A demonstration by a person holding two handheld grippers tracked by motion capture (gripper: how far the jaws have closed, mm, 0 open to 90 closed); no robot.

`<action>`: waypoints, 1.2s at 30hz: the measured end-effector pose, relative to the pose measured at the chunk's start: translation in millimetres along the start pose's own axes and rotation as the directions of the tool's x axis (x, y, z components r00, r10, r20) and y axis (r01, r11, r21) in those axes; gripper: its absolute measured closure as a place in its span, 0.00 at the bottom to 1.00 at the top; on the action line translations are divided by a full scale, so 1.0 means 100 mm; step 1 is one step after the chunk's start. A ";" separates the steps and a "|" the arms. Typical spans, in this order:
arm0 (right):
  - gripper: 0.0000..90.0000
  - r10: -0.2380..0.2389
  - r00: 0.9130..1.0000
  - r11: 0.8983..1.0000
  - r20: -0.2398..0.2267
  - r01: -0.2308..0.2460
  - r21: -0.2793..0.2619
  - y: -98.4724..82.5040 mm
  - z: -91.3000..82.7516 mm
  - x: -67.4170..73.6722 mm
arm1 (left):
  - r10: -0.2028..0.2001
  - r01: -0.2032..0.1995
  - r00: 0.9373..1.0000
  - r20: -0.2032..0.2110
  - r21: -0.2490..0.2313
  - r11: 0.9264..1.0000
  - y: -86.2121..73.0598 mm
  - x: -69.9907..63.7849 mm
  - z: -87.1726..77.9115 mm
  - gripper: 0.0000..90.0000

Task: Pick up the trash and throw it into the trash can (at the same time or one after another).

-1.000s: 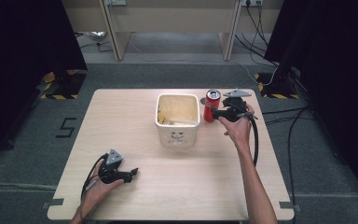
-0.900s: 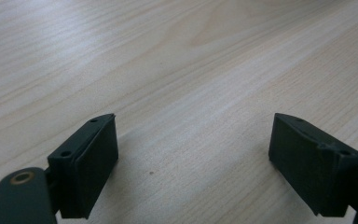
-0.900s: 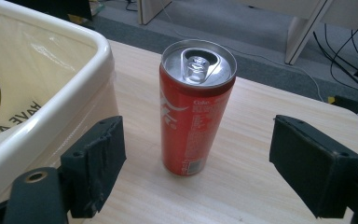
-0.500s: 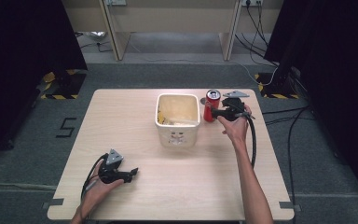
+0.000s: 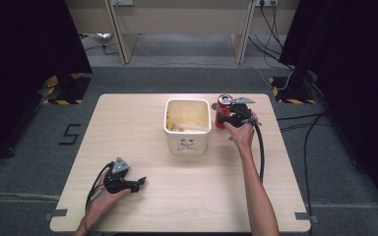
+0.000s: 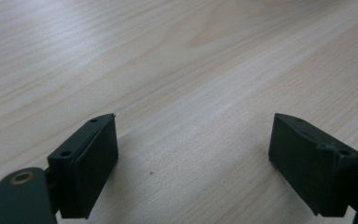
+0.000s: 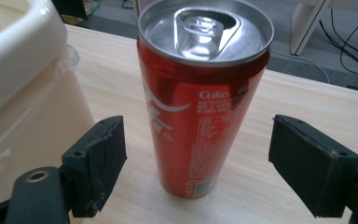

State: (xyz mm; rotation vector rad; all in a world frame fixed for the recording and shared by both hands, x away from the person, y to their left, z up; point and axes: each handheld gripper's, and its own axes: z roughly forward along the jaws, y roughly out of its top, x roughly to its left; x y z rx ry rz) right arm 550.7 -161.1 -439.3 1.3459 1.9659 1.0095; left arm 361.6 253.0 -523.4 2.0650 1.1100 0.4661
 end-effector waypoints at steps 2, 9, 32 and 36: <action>0.21 0.002 1.000 1.000 0.002 -0.002 0.002 -0.02 0.04 -0.01 | 0.000 0.000 1.000 0.000 0.001 1.000 0.00 0.00 0.00 0.17; 0.22 0.002 1.000 1.000 -0.002 -0.002 -0.002 -0.04 0.11 -0.01 | -0.001 0.001 1.000 0.000 -0.001 1.000 0.00 0.00 0.00 0.17; 0.33 -0.012 1.000 1.000 0.002 0.012 -0.022 -0.03 0.30 -0.02 | 0.000 0.000 1.000 0.000 0.001 1.000 0.00 0.00 0.00 0.17; 0.37 -0.020 1.000 1.000 -0.003 0.020 -0.023 -0.02 0.30 -0.01 | 0.000 0.000 1.000 -0.001 0.001 1.000 0.00 0.00 0.00 0.17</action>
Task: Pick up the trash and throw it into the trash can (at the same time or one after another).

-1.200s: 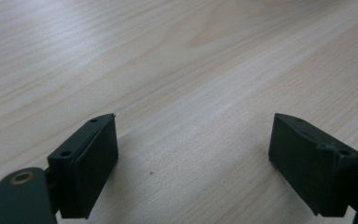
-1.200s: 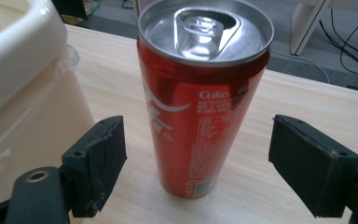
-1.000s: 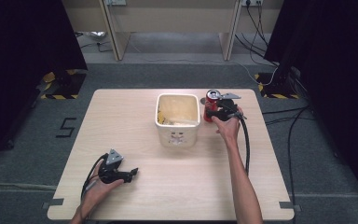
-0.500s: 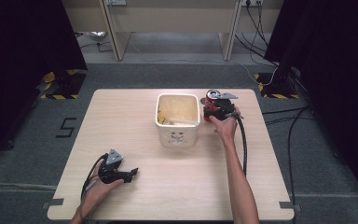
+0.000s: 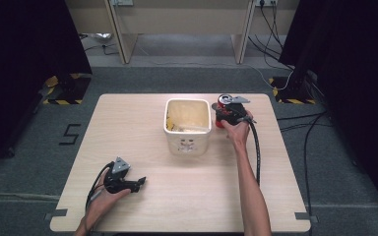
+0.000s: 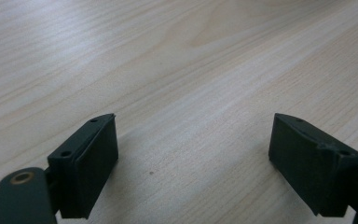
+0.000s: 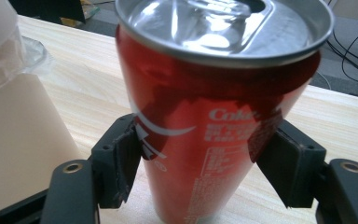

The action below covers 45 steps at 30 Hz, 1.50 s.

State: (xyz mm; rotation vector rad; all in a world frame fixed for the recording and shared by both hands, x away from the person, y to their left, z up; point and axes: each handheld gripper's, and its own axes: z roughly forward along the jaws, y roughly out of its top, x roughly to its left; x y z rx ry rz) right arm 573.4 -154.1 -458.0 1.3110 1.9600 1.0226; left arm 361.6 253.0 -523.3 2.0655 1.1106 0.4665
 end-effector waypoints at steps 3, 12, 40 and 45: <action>0.38 -0.025 1.000 1.000 0.014 0.025 0.004 0.01 -0.01 0.01 | 0.001 -0.001 1.000 0.001 0.001 1.000 0.00 0.00 0.00 0.17; 0.38 -0.002 1.000 1.000 0.001 0.002 -0.011 0.13 -0.24 -0.01 | 0.002 -0.002 1.000 0.001 0.002 1.000 0.00 0.00 0.00 0.17; 0.38 -0.050 0.998 0.999 -0.033 0.049 -0.004 0.45 -0.92 0.00 | 0.003 -0.003 1.000 0.000 0.001 1.000 0.00 0.00 0.00 0.16; 0.38 -0.074 0.997 0.997 -0.036 0.074 -0.006 0.56 -1.02 0.06 | 0.003 -0.003 1.000 0.001 0.000 1.000 0.00 0.00 0.00 0.16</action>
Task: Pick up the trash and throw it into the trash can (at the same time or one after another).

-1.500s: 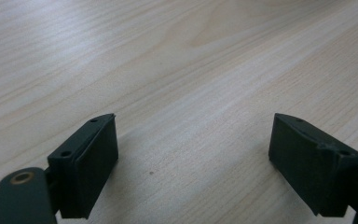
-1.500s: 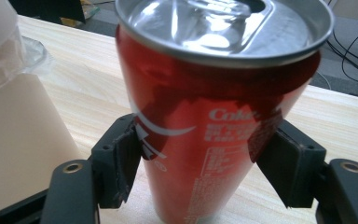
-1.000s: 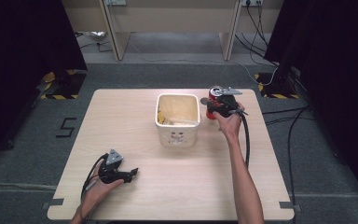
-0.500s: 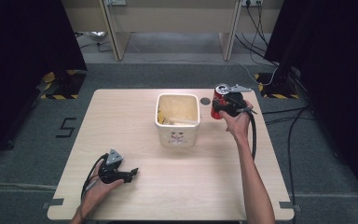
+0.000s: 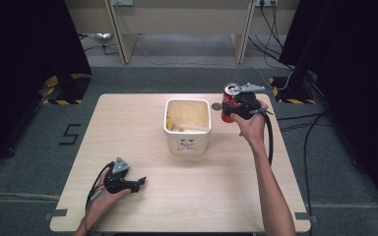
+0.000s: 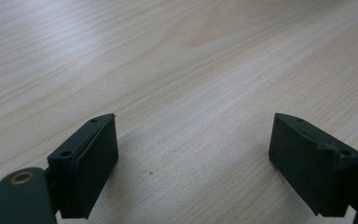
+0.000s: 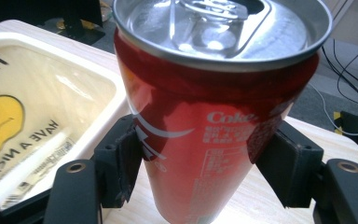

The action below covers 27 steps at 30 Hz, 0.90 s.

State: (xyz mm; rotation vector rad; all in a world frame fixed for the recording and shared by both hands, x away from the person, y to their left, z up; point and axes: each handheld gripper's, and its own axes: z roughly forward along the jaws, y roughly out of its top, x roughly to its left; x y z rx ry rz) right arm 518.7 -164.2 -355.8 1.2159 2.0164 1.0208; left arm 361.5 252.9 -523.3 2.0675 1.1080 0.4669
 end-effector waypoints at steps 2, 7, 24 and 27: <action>0.38 -0.004 1.000 1.000 -0.001 0.004 -0.001 0.03 -0.03 0.02 | 0.000 0.000 1.000 0.000 0.000 1.000 0.00 0.00 0.00 0.16; 0.38 -0.005 1.000 1.000 -0.008 0.005 -0.007 0.10 -0.10 0.06 | 0.000 0.000 1.000 0.000 0.000 1.000 0.00 0.00 0.00 0.16; 0.39 -0.028 0.998 0.998 -0.052 0.025 -0.052 0.35 -0.34 0.17 | 0.001 -0.001 1.000 0.000 0.002 1.000 0.00 0.00 0.00 0.16; 0.39 -0.038 0.997 0.998 -0.063 0.034 -0.059 0.40 -0.35 0.21 | 0.000 0.000 1.000 0.000 0.000 1.000 0.00 0.00 0.00 0.16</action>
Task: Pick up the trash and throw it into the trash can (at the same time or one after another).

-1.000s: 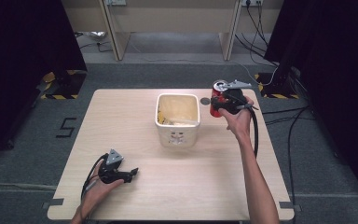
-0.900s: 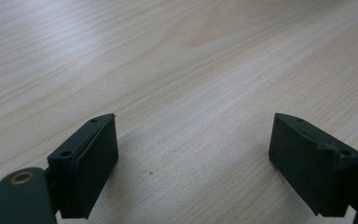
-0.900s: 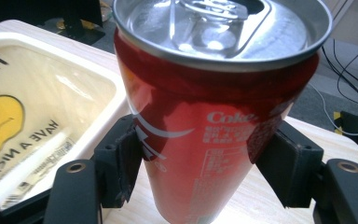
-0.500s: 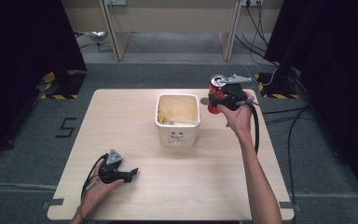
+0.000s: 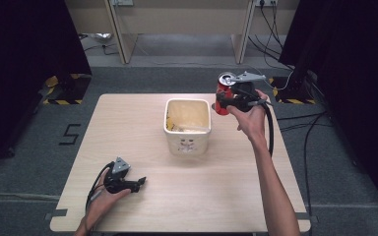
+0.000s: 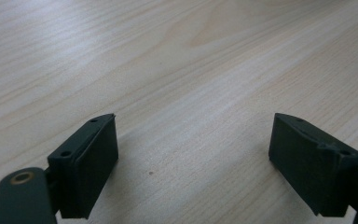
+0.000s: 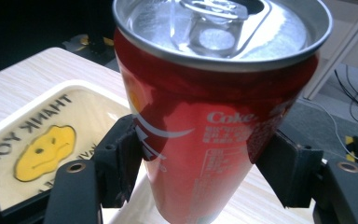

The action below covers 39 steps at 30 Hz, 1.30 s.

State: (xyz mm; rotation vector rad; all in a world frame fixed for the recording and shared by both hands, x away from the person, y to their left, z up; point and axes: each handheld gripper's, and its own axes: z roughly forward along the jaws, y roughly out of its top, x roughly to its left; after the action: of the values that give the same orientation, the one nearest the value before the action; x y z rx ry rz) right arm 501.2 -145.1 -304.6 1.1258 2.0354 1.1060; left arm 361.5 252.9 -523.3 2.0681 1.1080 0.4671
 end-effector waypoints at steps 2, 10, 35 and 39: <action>0.39 -0.007 1.000 1.000 -0.006 0.007 -0.002 0.04 0.00 0.04 | 0.000 0.000 1.000 0.000 0.000 1.000 0.00 0.00 0.00 0.16; 0.39 -0.024 0.998 1.000 -0.054 0.023 -0.017 0.16 0.04 0.20 | 0.000 0.000 1.000 0.000 0.000 1.000 0.00 0.00 0.00 0.16; 0.39 -0.084 0.982 0.996 -0.168 0.090 0.027 0.17 0.46 0.68 | 0.000 0.000 1.000 -0.001 0.000 1.000 0.00 0.00 0.00 0.17; 0.39 -0.075 0.981 0.995 -0.178 0.084 0.045 0.13 0.53 0.71 | 0.003 -0.003 1.000 -0.001 0.000 1.000 0.00 0.00 0.00 0.16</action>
State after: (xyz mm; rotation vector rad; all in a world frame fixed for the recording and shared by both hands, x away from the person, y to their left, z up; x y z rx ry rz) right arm 511.9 -58.6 -325.9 0.9922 2.2370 1.1545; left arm 361.5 252.9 -523.4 2.0706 1.1055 0.4697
